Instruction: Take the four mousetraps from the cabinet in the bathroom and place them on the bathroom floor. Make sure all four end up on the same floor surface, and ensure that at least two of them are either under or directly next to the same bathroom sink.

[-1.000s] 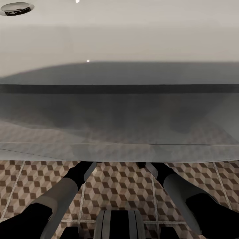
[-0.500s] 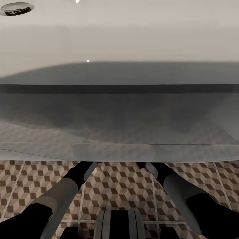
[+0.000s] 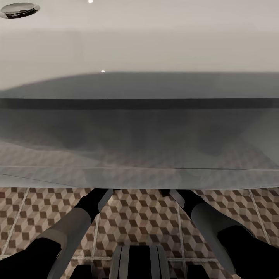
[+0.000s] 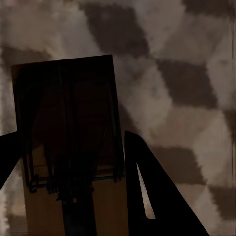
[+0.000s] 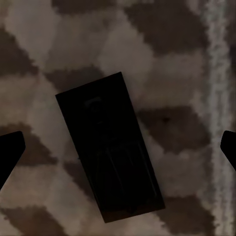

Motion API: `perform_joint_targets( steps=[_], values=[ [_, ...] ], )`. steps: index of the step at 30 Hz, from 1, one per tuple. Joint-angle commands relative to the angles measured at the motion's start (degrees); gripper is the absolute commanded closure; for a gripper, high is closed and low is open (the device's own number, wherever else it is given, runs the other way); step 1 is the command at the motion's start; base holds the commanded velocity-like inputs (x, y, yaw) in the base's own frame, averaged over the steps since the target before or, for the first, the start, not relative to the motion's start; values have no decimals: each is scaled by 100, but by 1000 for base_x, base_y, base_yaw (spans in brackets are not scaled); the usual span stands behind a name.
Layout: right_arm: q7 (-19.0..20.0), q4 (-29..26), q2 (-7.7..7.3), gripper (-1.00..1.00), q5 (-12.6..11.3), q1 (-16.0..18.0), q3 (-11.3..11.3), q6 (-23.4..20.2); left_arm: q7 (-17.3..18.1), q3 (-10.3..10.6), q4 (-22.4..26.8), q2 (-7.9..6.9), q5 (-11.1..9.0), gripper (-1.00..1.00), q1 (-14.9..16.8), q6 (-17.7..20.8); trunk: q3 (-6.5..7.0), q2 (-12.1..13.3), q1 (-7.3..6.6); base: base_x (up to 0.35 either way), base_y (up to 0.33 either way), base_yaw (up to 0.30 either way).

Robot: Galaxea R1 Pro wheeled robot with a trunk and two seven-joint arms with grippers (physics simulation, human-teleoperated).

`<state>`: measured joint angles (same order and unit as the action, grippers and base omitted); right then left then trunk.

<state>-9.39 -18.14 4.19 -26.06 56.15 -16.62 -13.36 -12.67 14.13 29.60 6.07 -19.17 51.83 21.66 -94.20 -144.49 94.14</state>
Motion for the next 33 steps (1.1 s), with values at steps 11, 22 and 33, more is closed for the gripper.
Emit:
perform_joint_targets(
  steps=[11, 22, 33],
  values=[
    [-45, -14, -13, -100, -66, 283, -35, -27, -59, 29, -49, -9, -319, 100, 69, 186, -1, -2, -2, 0, 0, 0],
    [-45, -14, -7, -100, -66, 283, -35, -27, -43, 20, -241, -9, -324, 100, 207, 399, -1, -2, -2, 0, 0, 0],
    [-45, -14, 2, -100, -66, 283, -35, -27, -39, 20, -246, -12, -324, 100, 210, 366, -1, -2, -2, 0, 0, 0]
  ],
)
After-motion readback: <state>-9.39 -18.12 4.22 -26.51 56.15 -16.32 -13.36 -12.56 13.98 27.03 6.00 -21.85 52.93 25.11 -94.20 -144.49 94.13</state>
